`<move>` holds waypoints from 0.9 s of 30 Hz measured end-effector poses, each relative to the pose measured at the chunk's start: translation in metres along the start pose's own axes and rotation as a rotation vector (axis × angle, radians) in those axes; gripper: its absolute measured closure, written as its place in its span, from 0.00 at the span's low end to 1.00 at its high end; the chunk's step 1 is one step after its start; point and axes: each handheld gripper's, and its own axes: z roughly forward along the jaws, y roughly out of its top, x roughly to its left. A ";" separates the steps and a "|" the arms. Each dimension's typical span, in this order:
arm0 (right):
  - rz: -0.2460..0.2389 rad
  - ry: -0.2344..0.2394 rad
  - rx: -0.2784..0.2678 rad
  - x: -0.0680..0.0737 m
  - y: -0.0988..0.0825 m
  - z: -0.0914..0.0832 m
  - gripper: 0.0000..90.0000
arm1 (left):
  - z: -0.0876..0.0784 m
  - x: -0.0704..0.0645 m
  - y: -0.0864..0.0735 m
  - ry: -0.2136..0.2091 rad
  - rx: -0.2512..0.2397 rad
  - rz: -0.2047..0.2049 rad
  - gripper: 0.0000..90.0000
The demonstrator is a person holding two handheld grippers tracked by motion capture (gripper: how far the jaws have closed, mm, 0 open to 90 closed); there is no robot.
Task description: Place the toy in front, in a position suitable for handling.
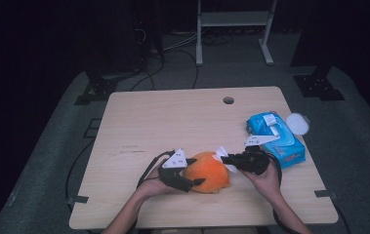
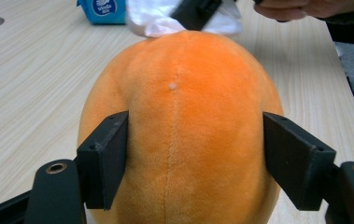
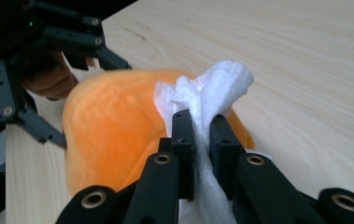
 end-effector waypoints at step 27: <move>-0.107 -0.022 0.012 0.022 0.004 -0.012 0.91 | 0.007 -0.007 0.011 0.022 0.010 0.015 0.29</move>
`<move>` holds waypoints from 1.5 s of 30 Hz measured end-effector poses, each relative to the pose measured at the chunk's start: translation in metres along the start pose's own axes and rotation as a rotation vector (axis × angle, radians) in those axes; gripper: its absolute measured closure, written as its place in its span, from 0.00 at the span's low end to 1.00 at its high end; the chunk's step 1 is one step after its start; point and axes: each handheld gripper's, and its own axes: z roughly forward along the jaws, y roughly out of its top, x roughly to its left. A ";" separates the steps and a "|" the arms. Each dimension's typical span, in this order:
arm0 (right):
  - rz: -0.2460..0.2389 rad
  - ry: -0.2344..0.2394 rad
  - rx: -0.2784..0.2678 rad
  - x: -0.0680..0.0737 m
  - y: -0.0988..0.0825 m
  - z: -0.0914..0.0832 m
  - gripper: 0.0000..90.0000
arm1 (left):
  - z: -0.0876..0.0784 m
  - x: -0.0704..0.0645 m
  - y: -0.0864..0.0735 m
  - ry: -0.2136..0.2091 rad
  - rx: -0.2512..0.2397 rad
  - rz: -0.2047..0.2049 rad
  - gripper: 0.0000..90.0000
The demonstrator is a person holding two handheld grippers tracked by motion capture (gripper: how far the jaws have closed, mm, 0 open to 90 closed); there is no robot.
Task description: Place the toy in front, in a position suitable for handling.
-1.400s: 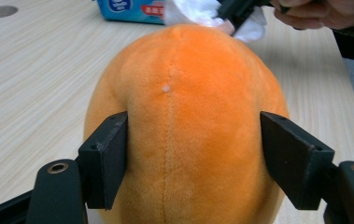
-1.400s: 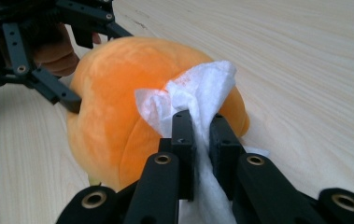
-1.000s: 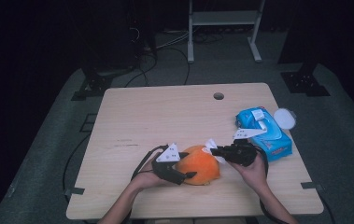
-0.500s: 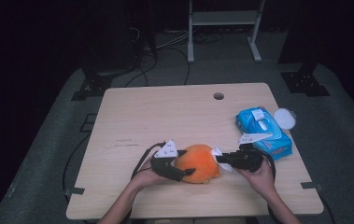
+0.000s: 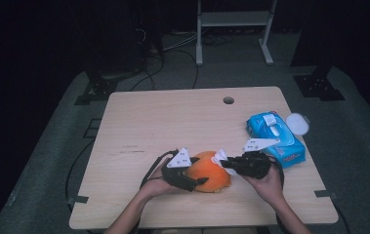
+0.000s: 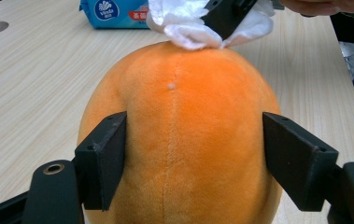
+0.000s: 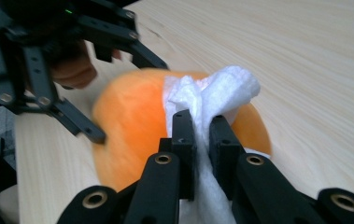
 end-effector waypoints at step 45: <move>-0.132 0.006 -0.013 0.027 0.020 0.000 0.92 | 0.001 0.002 0.010 -0.017 0.007 -0.068 0.30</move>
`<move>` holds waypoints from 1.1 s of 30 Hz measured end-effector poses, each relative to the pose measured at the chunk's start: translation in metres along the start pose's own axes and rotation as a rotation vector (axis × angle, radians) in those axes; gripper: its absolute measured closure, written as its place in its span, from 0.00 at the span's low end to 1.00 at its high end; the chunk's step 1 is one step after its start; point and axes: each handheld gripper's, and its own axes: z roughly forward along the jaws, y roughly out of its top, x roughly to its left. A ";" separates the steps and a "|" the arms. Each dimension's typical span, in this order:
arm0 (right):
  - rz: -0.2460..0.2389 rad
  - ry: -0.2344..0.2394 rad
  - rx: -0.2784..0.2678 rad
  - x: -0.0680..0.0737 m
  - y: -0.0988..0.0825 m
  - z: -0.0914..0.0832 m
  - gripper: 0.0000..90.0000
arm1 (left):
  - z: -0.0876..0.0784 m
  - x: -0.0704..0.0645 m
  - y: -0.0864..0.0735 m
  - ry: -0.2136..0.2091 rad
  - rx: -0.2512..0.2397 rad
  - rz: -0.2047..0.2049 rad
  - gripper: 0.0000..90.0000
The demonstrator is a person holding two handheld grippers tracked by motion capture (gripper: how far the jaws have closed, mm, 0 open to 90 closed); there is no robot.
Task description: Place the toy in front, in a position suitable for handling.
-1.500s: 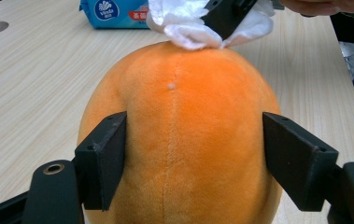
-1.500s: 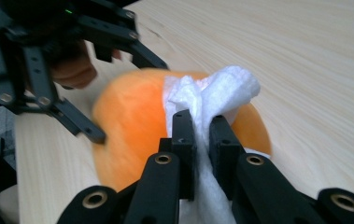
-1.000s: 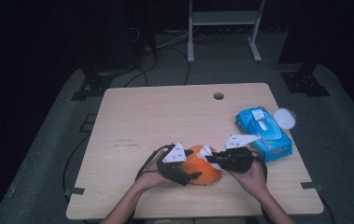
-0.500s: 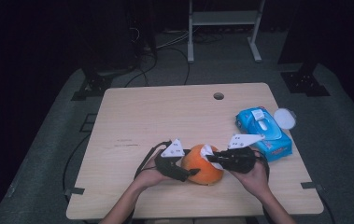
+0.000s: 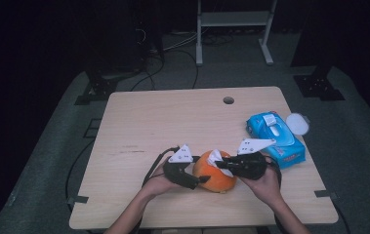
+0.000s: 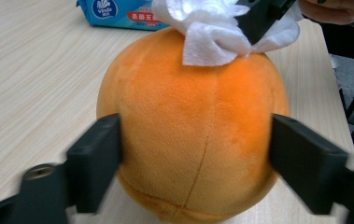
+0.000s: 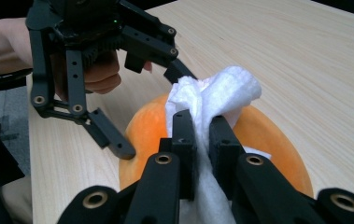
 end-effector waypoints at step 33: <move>-0.086 -0.020 0.045 0.017 0.012 -0.006 0.92 | 0.008 -0.017 0.009 -0.006 0.027 0.033 0.31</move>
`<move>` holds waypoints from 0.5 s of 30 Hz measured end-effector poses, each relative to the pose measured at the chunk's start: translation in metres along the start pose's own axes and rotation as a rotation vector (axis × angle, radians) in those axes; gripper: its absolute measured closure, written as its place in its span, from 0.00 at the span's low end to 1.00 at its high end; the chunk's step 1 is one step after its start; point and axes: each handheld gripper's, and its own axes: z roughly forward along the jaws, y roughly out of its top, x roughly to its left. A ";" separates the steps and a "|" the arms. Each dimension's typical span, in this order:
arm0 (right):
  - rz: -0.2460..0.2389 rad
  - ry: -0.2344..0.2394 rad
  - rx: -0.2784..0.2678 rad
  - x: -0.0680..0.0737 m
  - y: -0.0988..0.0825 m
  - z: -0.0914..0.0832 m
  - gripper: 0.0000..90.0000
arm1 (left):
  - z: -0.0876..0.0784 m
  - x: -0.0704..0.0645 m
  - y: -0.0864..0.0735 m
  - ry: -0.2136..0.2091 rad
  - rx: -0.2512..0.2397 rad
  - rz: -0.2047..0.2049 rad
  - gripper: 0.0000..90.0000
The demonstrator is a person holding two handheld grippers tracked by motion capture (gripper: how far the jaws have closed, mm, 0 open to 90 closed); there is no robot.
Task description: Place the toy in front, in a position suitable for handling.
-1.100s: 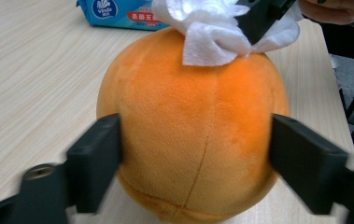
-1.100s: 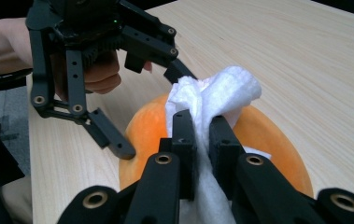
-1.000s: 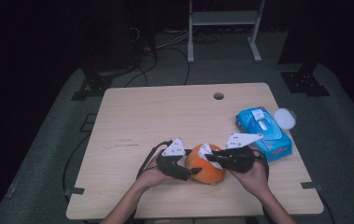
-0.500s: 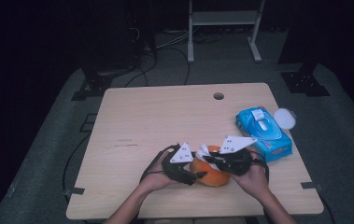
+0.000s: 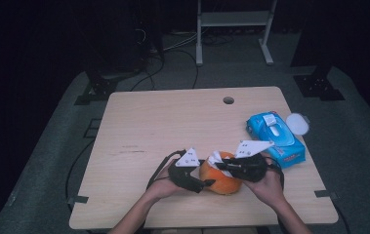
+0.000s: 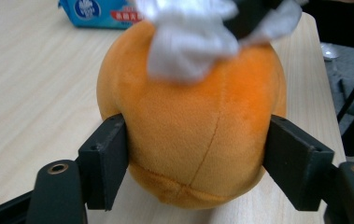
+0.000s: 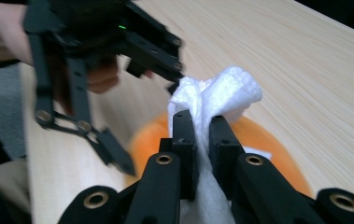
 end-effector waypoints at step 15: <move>0.107 -0.044 -0.018 -0.022 -0.018 -0.006 0.92 | 0.002 0.000 -0.007 0.023 0.031 0.039 0.28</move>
